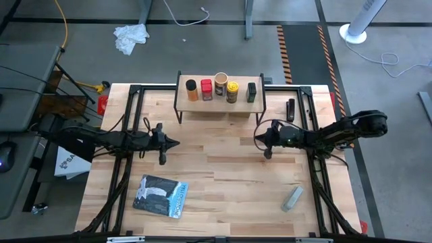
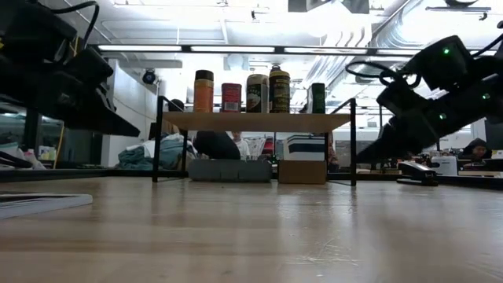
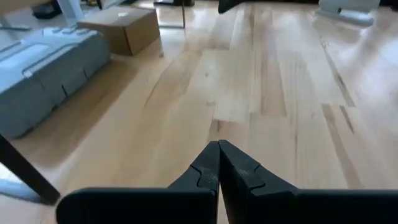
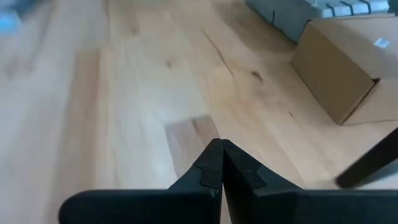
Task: Shelf spices
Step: Return to Home Position
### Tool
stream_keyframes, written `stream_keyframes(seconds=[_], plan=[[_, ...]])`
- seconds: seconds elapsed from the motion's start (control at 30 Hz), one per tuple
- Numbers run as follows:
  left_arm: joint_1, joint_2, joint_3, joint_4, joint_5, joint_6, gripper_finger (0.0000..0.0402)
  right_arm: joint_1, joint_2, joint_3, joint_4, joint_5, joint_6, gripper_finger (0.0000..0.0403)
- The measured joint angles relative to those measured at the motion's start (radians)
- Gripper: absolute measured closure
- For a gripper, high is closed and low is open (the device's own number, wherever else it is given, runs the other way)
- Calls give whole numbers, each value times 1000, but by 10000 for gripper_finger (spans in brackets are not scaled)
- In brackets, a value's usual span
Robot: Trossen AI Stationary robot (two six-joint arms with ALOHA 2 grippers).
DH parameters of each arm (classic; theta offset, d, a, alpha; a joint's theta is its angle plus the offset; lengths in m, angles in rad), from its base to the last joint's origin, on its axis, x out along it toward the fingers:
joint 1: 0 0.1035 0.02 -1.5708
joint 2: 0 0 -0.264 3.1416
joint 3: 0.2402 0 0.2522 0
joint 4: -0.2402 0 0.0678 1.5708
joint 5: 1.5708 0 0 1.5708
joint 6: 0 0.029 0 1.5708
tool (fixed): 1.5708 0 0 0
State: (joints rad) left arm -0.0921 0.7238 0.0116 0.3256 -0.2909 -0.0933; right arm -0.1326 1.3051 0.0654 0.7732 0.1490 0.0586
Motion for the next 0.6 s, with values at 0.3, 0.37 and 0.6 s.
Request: stream_keyframes(seconds=[0.3,0.37,0.6], plan=[[-2,0,0,-36,25,-209,395,0,-1,0,-48,8,-59,403],[-2,0,0,-36,25,-209,395,0,-1,0,-48,8,-59,403],[-2,-136,2,-121,23,-211,394,0,-161,-4,-188,7,-59,403]])
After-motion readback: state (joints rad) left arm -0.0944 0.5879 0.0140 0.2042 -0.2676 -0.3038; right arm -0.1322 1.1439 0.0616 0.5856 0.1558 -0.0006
